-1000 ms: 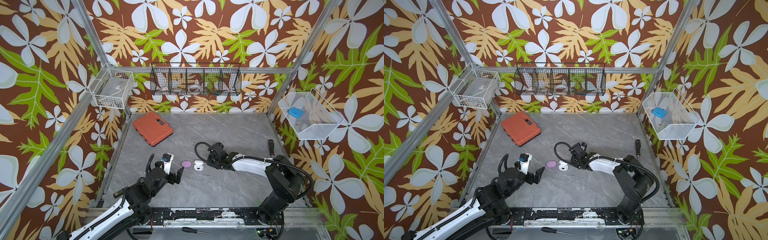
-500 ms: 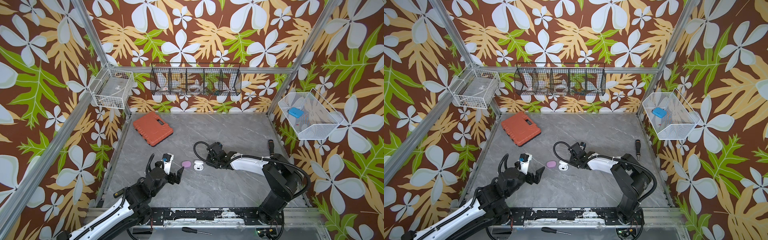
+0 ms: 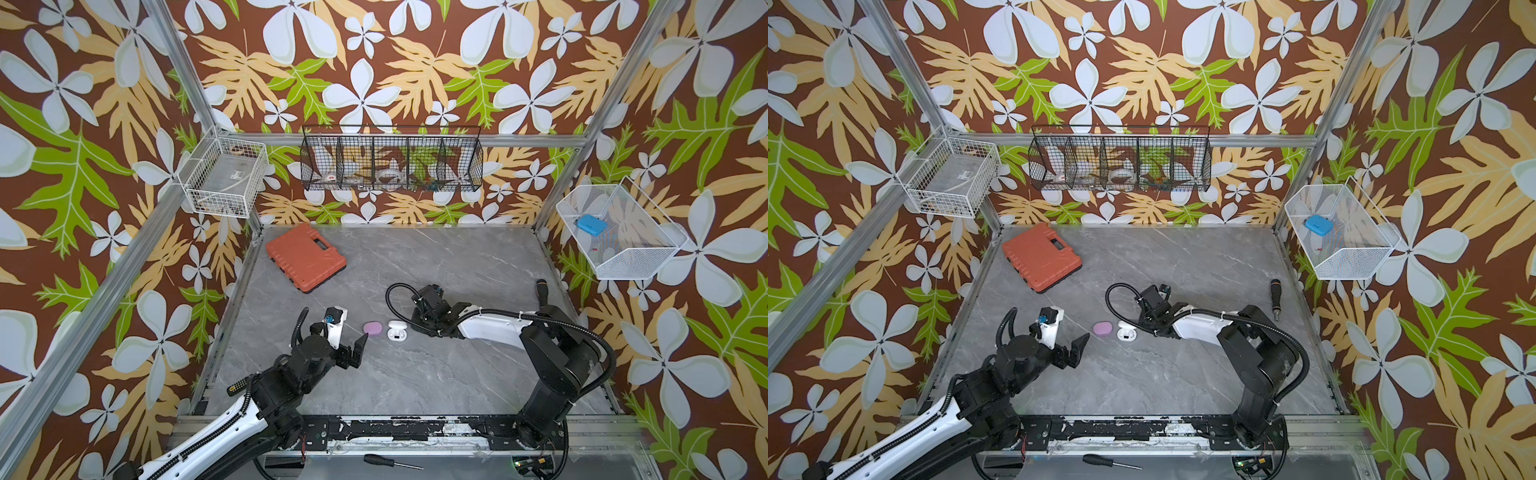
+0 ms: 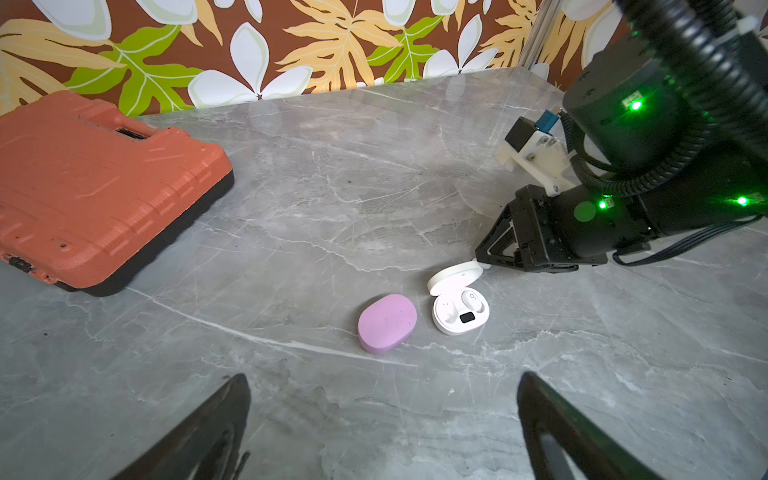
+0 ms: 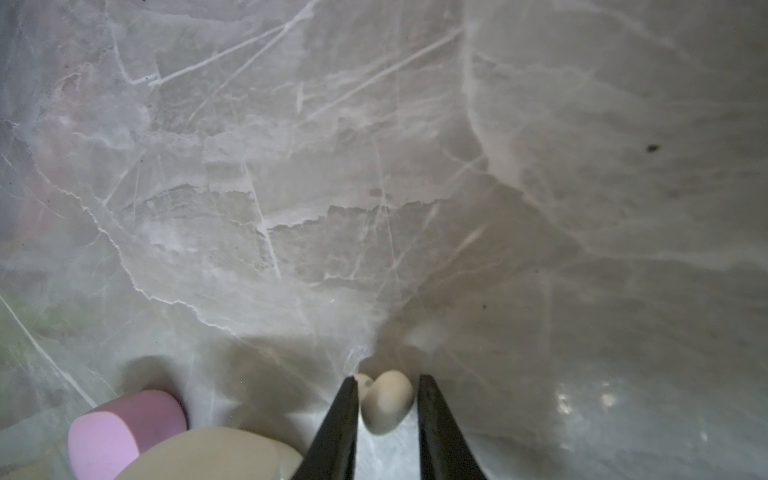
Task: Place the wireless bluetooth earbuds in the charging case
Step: 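Lower the right gripper around the loose earbud and close its fingers, then lift the grasped white earbud off the table with the right gripper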
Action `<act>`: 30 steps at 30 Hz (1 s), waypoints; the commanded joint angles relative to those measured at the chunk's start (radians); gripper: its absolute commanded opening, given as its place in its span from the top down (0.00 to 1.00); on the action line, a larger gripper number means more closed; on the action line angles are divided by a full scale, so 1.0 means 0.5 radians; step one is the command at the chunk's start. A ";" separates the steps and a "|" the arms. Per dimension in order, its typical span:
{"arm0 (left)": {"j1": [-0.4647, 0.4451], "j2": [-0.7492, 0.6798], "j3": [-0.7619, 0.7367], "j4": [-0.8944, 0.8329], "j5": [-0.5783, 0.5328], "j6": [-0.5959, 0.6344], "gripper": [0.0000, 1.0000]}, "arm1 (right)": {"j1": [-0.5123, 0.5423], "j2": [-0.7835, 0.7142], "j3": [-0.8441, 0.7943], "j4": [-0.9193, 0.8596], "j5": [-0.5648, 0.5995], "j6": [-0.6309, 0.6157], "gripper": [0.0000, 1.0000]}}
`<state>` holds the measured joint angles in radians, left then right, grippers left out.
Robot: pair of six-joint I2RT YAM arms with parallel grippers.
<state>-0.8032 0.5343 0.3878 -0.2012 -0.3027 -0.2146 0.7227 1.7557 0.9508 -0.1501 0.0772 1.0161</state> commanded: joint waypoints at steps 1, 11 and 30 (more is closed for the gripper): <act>0.004 -0.002 0.004 0.056 0.007 -0.003 0.00 | 0.000 0.014 0.020 -0.015 0.019 -0.016 0.75; 0.003 -0.006 0.005 0.056 0.009 -0.002 0.00 | -0.002 0.053 0.042 -0.013 0.008 -0.026 0.76; 0.003 0.000 0.004 0.056 0.010 -0.002 0.00 | 0.000 0.093 0.066 -0.021 -0.004 -0.047 0.75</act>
<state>-0.8032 0.5343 0.3878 -0.2008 -0.3012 -0.2146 0.7223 1.7962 0.9829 -0.1322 0.0776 0.9936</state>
